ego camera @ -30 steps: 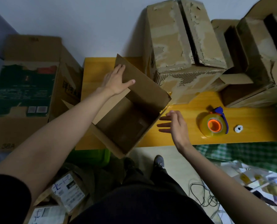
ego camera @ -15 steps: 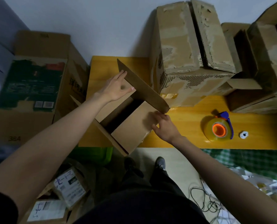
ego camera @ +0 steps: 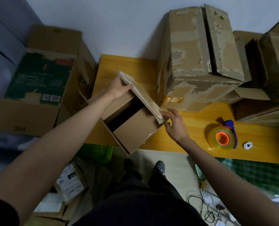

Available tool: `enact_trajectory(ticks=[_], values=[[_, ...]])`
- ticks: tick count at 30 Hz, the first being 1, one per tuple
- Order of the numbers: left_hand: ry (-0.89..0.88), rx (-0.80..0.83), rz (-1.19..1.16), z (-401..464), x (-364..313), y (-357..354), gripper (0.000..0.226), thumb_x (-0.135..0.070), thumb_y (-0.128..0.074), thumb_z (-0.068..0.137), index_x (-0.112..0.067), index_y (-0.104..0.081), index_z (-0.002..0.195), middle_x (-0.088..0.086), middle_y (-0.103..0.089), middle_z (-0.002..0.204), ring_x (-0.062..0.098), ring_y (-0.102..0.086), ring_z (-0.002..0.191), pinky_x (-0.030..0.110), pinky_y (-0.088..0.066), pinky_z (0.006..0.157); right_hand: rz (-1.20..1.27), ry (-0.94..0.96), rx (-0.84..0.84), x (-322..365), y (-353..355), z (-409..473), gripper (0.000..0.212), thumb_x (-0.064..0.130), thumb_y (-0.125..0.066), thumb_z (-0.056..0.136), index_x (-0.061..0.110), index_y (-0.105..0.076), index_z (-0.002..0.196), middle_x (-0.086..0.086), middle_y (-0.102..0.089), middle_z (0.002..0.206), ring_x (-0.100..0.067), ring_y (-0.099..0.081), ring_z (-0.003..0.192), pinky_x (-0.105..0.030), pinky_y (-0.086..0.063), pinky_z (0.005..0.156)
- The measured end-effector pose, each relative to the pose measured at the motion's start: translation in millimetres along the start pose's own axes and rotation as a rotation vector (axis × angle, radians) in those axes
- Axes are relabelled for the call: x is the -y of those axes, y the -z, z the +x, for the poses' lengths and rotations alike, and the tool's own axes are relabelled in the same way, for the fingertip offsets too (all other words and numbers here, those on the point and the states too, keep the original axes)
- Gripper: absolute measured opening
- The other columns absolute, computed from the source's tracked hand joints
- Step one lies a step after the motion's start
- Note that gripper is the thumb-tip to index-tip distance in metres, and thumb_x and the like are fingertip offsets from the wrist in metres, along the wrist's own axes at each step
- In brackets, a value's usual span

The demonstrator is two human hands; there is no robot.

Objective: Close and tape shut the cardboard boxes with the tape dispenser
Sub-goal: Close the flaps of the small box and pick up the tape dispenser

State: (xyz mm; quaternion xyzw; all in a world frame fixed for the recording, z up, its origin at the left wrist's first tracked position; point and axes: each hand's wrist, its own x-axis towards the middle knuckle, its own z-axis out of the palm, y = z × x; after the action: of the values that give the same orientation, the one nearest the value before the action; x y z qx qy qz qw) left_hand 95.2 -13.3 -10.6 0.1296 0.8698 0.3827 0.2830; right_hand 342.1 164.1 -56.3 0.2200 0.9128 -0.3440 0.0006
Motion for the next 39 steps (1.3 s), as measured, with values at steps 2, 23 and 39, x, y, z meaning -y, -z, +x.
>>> enact_trajectory(ticks=[2, 23, 39], values=[[0.027, -0.006, 0.050, -7, 5, 1, 0.066, -0.050, -0.071, 0.084, -0.021, -0.050, 0.139, -0.001, -0.058, 0.140, 0.022, -0.052, 0.131, 0.046, -0.043, 0.110, -0.003, -0.005, 0.061, 2, -2, 2, 0.048, 0.004, -0.052, 0.094, 0.024, -0.061, 0.137, -0.013, -0.045, 0.151, -0.030, -0.038, 0.141, -0.036, -0.037, 0.110], [0.329, -0.389, -0.208, -156, 80, -34, 0.062, -0.054, -0.026, 0.106, -0.024, -0.022, 0.160, 0.004, -0.029, 0.164, 0.025, -0.029, 0.150, 0.046, -0.027, 0.121, -0.105, -0.092, 0.328, -2, -21, 27, 0.089, 0.027, -0.076, 0.085, 0.026, -0.022, 0.156, -0.017, -0.042, 0.140, -0.042, -0.041, 0.128, -0.053, -0.041, 0.107], [0.205, -0.061, 0.224, -125, 91, -78, 0.102, -0.058, -0.055, 0.095, -0.022, 0.015, 0.159, -0.001, 0.035, 0.161, 0.033, 0.007, 0.153, 0.056, -0.024, 0.117, -0.236, 0.069, 0.234, 16, -54, -31, 0.065, 0.048, -0.043, 0.104, 0.035, -0.012, 0.159, -0.005, 0.009, 0.167, -0.035, -0.017, 0.149, -0.054, -0.051, 0.092]])
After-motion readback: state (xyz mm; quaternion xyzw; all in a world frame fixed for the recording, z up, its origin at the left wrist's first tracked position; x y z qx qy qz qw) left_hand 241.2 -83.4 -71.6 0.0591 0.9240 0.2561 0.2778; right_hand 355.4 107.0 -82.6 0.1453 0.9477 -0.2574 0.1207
